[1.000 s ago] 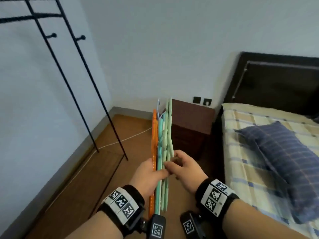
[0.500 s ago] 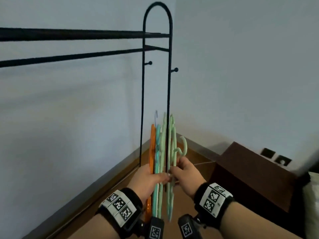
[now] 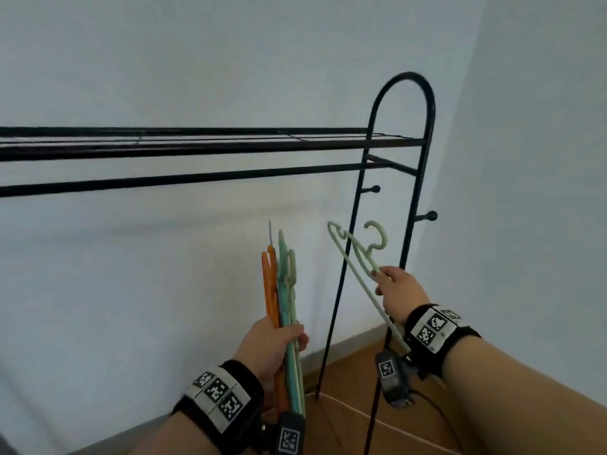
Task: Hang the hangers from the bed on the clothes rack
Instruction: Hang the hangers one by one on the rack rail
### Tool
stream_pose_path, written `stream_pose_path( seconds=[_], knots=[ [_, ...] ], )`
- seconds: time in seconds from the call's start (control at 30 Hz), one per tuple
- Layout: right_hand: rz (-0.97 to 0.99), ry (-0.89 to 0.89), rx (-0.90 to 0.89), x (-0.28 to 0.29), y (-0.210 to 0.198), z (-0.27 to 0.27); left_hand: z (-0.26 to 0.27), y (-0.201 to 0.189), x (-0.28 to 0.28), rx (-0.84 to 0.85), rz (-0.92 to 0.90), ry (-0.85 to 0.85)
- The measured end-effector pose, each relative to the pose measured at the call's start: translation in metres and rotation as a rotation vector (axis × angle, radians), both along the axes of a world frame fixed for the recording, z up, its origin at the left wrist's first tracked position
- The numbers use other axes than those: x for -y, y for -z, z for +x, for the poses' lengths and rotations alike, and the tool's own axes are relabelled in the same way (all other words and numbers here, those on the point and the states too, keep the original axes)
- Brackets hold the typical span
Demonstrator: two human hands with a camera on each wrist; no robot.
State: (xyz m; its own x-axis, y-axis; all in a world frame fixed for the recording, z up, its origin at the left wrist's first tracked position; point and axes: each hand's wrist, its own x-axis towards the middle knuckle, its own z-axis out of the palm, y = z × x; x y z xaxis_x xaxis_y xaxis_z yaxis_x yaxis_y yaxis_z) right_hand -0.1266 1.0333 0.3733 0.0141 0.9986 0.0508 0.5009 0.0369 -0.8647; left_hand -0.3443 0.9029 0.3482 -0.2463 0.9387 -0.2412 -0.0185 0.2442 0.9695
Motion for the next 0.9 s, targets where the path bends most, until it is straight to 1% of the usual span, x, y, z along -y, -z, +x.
stream_pose_path(
  seconds=[0.1,0.2,0.3,0.4,0.47,0.57,0.7,0.83,0.9],
  knots=[
    [0.07,-0.049,0.041,-0.055,-0.032,0.002,0.013,-0.017,-0.031,0.015,0.016,-0.059],
    [0.111,-0.064,0.057,-0.098,-0.055,-0.001,0.02,-0.027,-0.052,0.045,0.022,-0.098],
    [0.132,-0.07,0.076,-0.129,-0.074,-0.009,0.022,-0.032,-0.066,0.052,0.034,-0.108],
    [0.112,-0.066,0.129,-0.152,-0.088,-0.019,0.017,-0.035,-0.077,0.053,0.033,-0.109],
    [0.089,-0.057,0.175,-0.162,-0.094,-0.025,0.01,-0.036,-0.083,0.054,0.03,-0.104],
    [0.057,-0.096,0.242,-0.174,-0.1,-0.035,-0.002,-0.04,-0.09,0.044,0.029,-0.094],
    [0.0,-0.107,0.296,-0.176,-0.099,-0.042,-0.017,-0.044,-0.099,0.041,0.044,-0.091],
    [-0.019,-0.05,0.379,-0.168,-0.096,-0.044,-0.025,-0.05,-0.104,0.049,0.056,-0.089],
    [0.029,0.02,0.367,-0.16,-0.096,-0.04,-0.027,-0.054,-0.105,0.056,0.062,-0.073]
  ],
)
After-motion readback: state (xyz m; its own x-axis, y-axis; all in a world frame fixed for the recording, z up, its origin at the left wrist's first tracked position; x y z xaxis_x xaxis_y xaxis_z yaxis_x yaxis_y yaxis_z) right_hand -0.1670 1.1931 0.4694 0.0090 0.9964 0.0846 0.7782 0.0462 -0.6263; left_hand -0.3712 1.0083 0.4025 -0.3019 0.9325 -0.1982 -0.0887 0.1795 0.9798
